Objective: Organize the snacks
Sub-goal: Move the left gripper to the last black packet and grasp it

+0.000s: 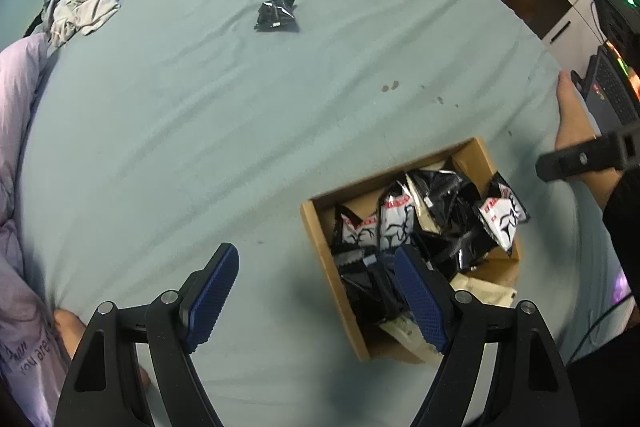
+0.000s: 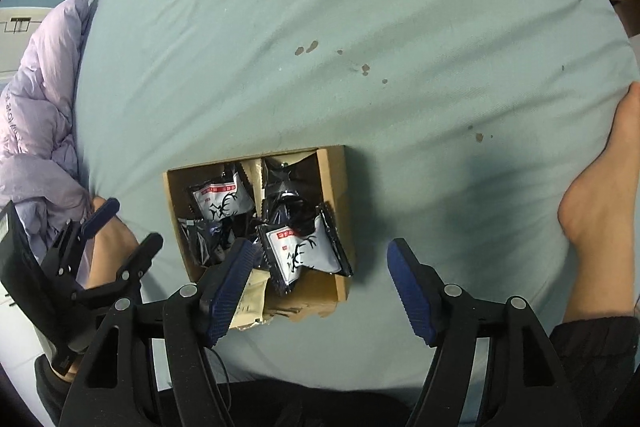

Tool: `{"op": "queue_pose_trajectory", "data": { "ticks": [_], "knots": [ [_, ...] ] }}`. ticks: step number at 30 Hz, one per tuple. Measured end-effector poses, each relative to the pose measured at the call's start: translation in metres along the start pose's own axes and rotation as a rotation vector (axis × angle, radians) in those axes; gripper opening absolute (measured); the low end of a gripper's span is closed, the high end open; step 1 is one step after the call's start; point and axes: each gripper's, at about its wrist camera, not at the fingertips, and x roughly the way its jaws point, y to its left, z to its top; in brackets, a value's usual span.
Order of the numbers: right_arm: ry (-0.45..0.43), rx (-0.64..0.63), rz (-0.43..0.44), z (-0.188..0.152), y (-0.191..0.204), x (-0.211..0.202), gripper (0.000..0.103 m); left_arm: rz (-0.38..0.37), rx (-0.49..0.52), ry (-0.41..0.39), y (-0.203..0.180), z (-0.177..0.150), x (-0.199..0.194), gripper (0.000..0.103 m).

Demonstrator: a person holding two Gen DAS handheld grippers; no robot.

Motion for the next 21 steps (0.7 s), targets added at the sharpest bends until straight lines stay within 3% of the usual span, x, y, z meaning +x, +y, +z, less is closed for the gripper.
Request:
{"op": "queue_pose_trajectory", "data": {
  "ticks": [11,15,21],
  "knots": [
    [-0.016,-0.12,-0.007,0.004,0.009,-0.01,0.069,0.069,-0.051,-0.007,0.014,0.036,0.004,0.081],
    [-0.006,-0.134,0.02,0.004,0.011,-0.01,0.069,0.148,-0.039,-0.036,0.022,0.057,0.011,0.081],
    [0.041,-0.128,0.055,0.011,0.008,-0.004,0.069,0.204,-0.052,-0.021,0.026,0.101,0.03,0.081]
  ]
}}
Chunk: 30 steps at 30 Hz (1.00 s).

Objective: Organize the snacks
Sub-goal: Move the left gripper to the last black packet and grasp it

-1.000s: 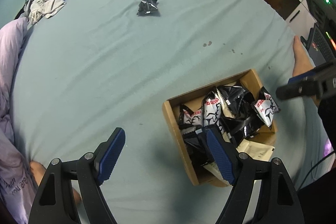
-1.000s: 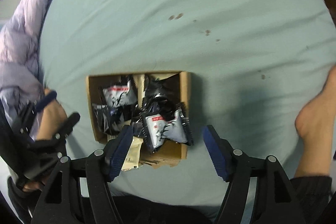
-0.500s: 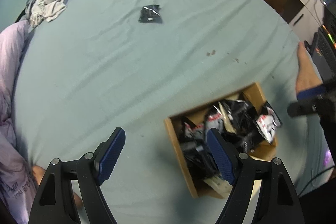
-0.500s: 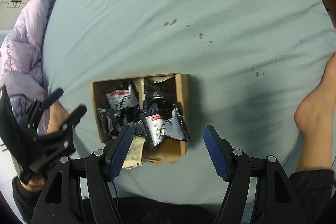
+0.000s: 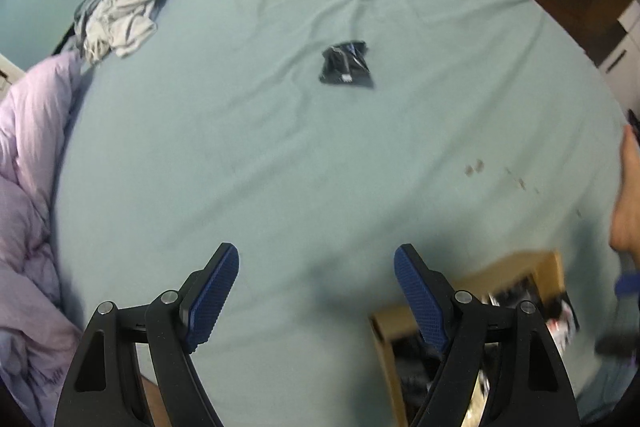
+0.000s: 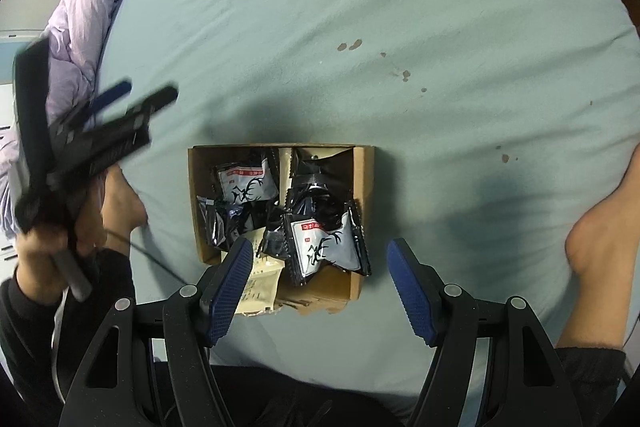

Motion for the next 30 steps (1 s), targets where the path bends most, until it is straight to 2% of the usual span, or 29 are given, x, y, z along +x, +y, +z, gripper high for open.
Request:
{"op": "queue_pose_trajectory", "data": {
  "ticks": [4,8,11,16,22,25,27,29,30],
  "knots": [
    [0.021,0.024,0.051,0.007,-0.007,-0.001,0.069,0.026,0.047,-0.003,-0.013,0.033,0.012,0.081],
    [0.028,0.028,0.106,0.01,-0.011,-0.001,0.069,-0.044,0.056,-0.076,-0.023,0.066,0.018,0.082],
    [0.07,0.033,0.147,0.011,-0.016,0.005,0.069,-0.071,0.055,-0.102,-0.029,0.092,0.03,0.086],
    [0.127,0.014,0.182,0.013,-0.018,0.02,0.069,0.005,0.015,-0.072,-0.028,0.129,0.073,0.086],
    [0.167,-0.015,0.202,0.013,-0.019,0.032,0.069,0.027,-0.053,-0.041,-0.02,0.155,0.113,0.086],
    [0.176,-0.02,0.198,0.015,-0.021,0.036,0.069,0.008,-0.081,-0.023,-0.021,0.162,0.126,0.086],
    [0.167,-0.018,0.194,0.015,-0.022,0.036,0.069,0.002,-0.087,-0.002,-0.024,0.166,0.132,0.079],
    [0.167,-0.013,0.195,0.014,-0.023,0.036,0.069,-0.009,-0.073,0.023,-0.029,0.166,0.137,0.049],
    [0.168,-0.011,0.198,0.014,-0.023,0.036,0.069,-0.01,-0.06,0.031,-0.033,0.164,0.138,0.049]
  ]
}}
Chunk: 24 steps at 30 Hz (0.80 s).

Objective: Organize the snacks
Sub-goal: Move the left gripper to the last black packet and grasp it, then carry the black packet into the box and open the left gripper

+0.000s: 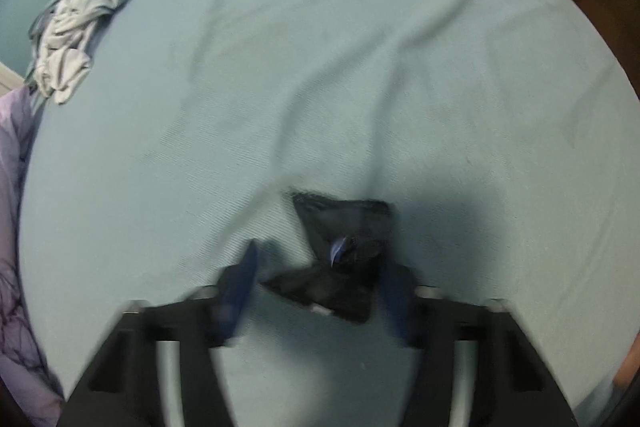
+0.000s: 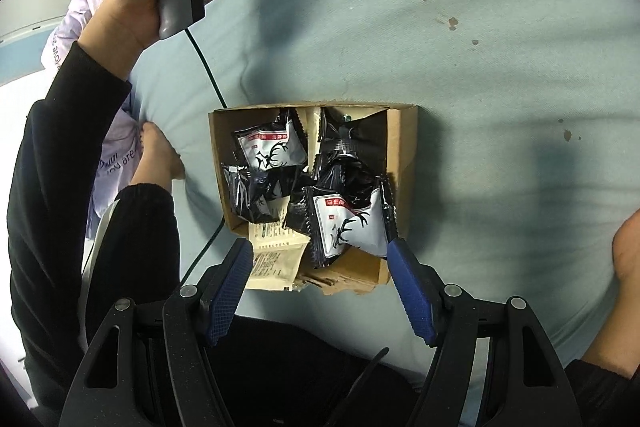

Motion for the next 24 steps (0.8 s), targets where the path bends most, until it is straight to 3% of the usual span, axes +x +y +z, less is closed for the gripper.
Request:
{"op": "queue_pose_trajectory", "data": {
  "ticks": [4,7,11,15,19,22,24],
  "knots": [
    [-0.017,-0.024,-0.018,-0.003,0.003,-0.008,0.069,-0.067,0.065,-0.01,-0.009,-0.009,-0.012,0.045],
    [-0.033,-0.056,-0.048,-0.006,0.009,-0.013,0.069,-0.047,0.103,-0.033,-0.01,-0.025,-0.036,0.045],
    [-0.057,-0.069,-0.11,-0.011,0.017,-0.016,0.069,-0.078,0.1,-0.043,0.003,-0.055,-0.082,0.045],
    [-0.067,-0.023,-0.146,-0.019,0.018,-0.018,0.069,-0.14,0.12,-0.068,0.017,-0.102,-0.138,0.045],
    [-0.057,-0.025,-0.192,-0.03,0.024,-0.016,0.069,-0.221,0.077,-0.066,0.029,-0.154,-0.182,0.045],
    [-0.056,-0.029,-0.261,-0.036,0.028,-0.017,0.069,-0.24,0.079,-0.08,0.034,-0.191,-0.204,0.045],
    [-0.039,-0.019,-0.255,-0.039,0.031,-0.017,0.069,-0.242,0.078,-0.099,0.032,-0.215,-0.215,0.046]
  ]
}}
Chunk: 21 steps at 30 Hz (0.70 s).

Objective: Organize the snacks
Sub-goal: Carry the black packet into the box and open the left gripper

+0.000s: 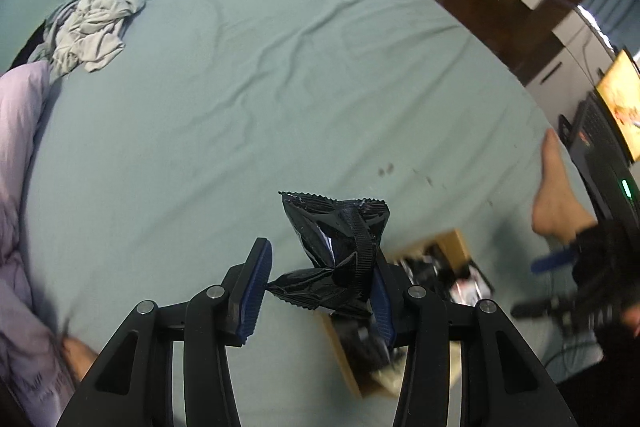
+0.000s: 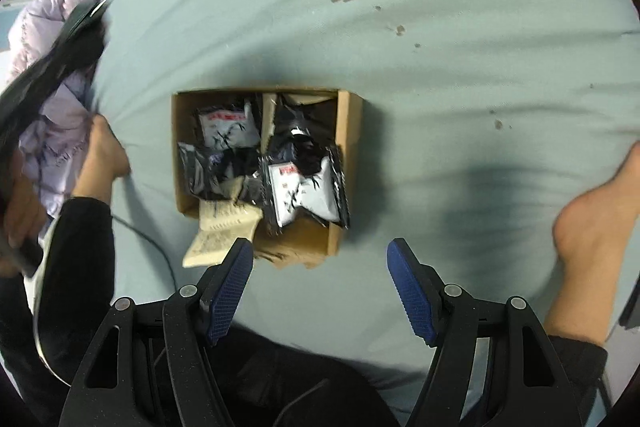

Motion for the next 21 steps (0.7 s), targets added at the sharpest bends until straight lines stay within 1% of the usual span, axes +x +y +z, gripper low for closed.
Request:
{"op": "queue_pose_trajectory", "data": {
  "ticks": [1,3,4,6,7,8,10,12,15,18,20,21],
  "knots": [
    [0.014,0.024,0.035,-0.003,0.001,-0.002,0.069,-0.005,-0.004,-0.003,-0.002,-0.01,-0.003,0.046],
    [0.012,0.055,0.058,-0.005,0.003,-0.005,0.069,-0.022,-0.011,-0.004,-0.005,-0.026,-0.004,0.046],
    [-0.004,0.057,0.04,-0.008,0.007,-0.01,0.069,-0.021,-0.01,-0.003,-0.006,-0.035,-0.003,0.046],
    [-0.042,0.021,-0.026,-0.014,0.016,-0.018,0.069,-0.018,0.008,0.007,-0.013,-0.045,-0.002,0.046],
    [-0.07,-0.018,-0.086,-0.018,0.024,-0.023,0.069,-0.024,0.023,0.012,-0.017,-0.05,-0.003,0.046],
    [-0.079,-0.044,-0.113,-0.021,0.029,-0.025,0.069,-0.036,0.033,0.013,-0.021,-0.053,-0.005,0.046],
    [-0.062,-0.079,-0.12,-0.028,0.036,-0.025,0.069,-0.077,0.07,0.026,-0.028,-0.057,-0.005,0.046],
    [-0.048,-0.057,-0.114,-0.033,0.039,-0.022,0.069,-0.09,0.102,0.029,-0.036,-0.064,-0.006,0.046],
    [-0.041,-0.041,-0.139,-0.037,0.042,-0.018,0.069,-0.108,0.143,0.027,-0.048,-0.073,-0.002,0.046],
    [-0.013,-0.06,-0.123,-0.034,0.043,-0.011,0.069,-0.134,0.153,0.0,-0.053,-0.078,0.006,0.052],
    [0.004,-0.088,-0.159,-0.032,0.045,-0.006,0.069,-0.129,0.148,0.0,-0.054,-0.081,0.018,0.057],
    [0.003,-0.092,-0.184,-0.031,0.044,-0.005,0.069,-0.12,0.137,0.017,-0.053,-0.083,0.026,0.058]
  ]
}}
